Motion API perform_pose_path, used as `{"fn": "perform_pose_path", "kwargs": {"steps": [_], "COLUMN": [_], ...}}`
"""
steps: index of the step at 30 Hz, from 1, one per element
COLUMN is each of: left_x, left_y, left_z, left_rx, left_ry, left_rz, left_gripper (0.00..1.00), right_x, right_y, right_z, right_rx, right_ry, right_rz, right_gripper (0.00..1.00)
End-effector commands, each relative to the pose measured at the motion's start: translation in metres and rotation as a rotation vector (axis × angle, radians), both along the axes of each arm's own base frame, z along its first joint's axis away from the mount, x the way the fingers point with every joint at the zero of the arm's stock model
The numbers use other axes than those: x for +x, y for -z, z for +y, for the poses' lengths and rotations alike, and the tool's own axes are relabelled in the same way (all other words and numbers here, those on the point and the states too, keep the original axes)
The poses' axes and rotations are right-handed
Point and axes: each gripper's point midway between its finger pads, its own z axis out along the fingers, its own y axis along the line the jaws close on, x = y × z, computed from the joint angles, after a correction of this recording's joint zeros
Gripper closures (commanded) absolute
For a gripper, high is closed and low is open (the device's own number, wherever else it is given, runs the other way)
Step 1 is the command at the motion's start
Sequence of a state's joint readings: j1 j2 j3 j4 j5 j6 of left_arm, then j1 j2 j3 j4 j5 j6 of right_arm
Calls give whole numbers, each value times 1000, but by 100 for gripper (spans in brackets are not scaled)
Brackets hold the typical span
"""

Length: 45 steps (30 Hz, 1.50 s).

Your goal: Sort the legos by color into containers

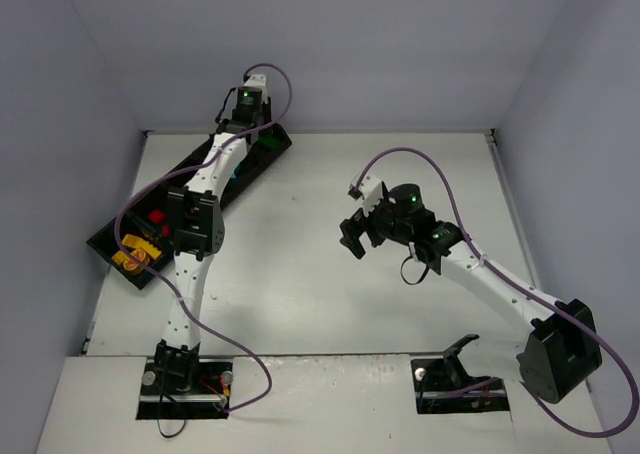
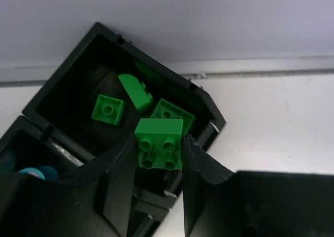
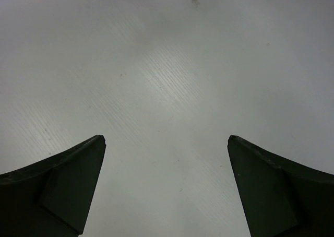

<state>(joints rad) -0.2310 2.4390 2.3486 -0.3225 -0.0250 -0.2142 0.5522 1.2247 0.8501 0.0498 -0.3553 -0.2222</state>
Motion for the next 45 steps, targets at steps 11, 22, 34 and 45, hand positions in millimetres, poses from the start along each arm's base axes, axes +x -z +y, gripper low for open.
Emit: {"fn": "perform_pose_path", "kwargs": {"steps": [11, 22, 34, 45], "left_x": [3, -197, -428, -489], "left_y": [-131, -235, -193, -183], "left_z": [40, 35, 73, 123], "left_rx": [-15, -152, -169, -134], "left_ry": [-115, 48, 66, -126], "left_rz": [-248, -136, -25, -160], "left_gripper": [25, 21, 20, 20], "right_x": [12, 26, -10, -51], "right_y": [-44, -152, -213, -209], "right_z": [-3, -47, -101, -129], "right_rx": [117, 271, 420, 397], "right_ry": [92, 416, 639, 626], "right_rz": [-74, -211, -259, -315], "right_gripper": [0, 0, 0, 0]}}
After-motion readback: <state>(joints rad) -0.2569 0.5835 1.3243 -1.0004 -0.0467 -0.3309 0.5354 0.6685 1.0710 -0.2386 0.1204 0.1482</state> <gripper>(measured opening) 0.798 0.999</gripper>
